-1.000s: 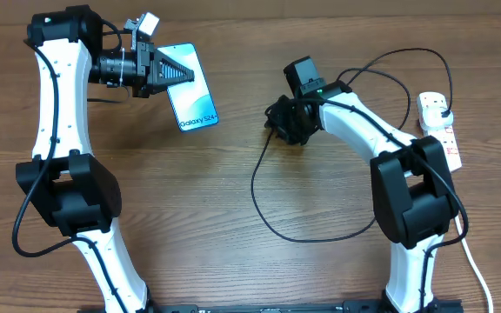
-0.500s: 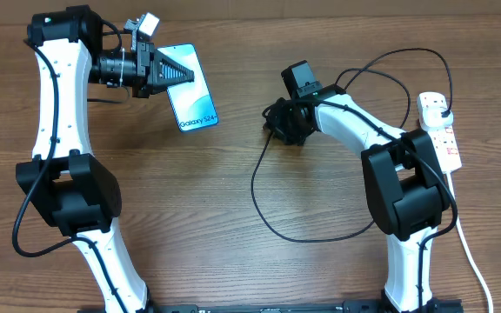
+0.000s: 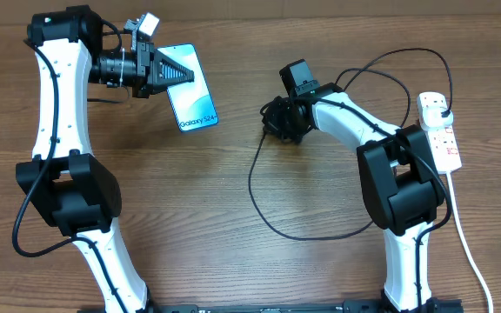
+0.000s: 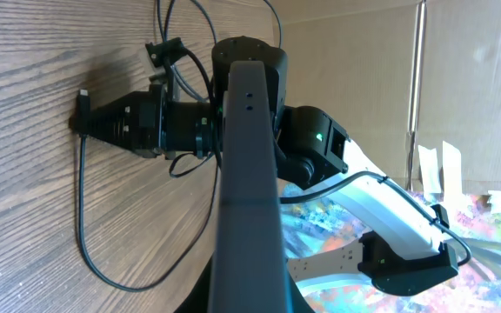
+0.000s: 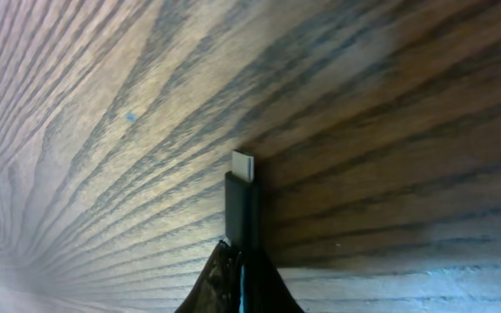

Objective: Plug charger to phone and switch on socket
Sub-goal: 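Grasp the USB-C cable end with the right gripper and lift it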

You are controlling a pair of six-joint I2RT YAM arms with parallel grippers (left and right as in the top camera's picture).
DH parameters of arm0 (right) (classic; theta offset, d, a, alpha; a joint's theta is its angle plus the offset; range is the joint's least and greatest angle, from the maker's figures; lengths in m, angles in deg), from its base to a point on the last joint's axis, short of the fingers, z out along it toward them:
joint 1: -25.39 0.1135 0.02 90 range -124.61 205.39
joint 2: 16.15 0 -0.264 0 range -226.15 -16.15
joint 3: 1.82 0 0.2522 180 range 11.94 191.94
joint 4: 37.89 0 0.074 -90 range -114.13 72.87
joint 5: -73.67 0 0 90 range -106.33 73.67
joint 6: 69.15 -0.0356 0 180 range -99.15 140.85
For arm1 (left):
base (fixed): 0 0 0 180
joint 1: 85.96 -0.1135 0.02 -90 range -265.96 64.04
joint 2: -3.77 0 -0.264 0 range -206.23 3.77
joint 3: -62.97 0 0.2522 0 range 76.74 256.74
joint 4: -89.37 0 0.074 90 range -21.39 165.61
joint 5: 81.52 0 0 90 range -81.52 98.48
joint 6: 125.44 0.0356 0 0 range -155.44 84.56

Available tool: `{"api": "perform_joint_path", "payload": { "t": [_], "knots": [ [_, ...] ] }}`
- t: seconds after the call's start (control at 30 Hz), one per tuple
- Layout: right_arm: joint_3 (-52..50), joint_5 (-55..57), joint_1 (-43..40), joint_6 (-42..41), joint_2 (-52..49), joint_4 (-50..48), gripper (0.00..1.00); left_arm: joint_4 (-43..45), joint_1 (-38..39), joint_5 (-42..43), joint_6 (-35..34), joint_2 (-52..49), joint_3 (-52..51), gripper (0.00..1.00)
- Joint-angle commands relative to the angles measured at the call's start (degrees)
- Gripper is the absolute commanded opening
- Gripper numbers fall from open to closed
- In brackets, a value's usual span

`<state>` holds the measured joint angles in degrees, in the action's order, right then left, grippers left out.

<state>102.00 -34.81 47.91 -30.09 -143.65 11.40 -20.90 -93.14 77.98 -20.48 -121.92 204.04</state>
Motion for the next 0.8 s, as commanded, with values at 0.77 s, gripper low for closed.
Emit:
{"api": "perform_joint_path", "payload": {
  "t": [0.77],
  "knots": [
    [-0.83, -21.27, -3.48, 41.97, 16.37, 8.07, 0.04, -0.33, 0.33, 0.44, -0.46, 1.31, 1.53, 0.04]
  ]
}}
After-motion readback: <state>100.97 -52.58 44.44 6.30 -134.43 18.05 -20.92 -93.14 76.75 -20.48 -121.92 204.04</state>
